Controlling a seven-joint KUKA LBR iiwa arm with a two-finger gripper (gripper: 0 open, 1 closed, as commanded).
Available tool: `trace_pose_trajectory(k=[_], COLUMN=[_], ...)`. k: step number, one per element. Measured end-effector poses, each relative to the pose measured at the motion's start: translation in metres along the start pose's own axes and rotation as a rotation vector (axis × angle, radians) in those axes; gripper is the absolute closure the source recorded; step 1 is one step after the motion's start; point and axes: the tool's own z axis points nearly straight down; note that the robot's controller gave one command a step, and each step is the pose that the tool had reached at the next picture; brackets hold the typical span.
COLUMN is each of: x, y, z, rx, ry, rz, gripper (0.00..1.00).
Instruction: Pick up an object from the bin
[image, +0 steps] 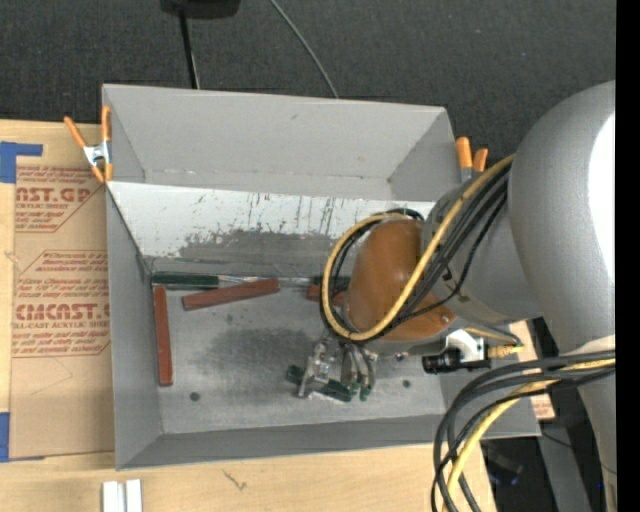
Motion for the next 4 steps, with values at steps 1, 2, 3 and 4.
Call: trace_pose_trajectory(k=[1,2,3,4], x=[0.0,-0.0001,0.0008,0.0031], y=[0.0,0.0001,0.0,-0.001], z=[0.0,-0.0013,-0.0033,-0.008], rx=[0.0,0.001,0.003,0.008], ry=[0.0,0.001,0.008,0.018], rz=[0.0,0.001,0.0,0.0], gripper=[1.0,1.0,1.0,1.0])
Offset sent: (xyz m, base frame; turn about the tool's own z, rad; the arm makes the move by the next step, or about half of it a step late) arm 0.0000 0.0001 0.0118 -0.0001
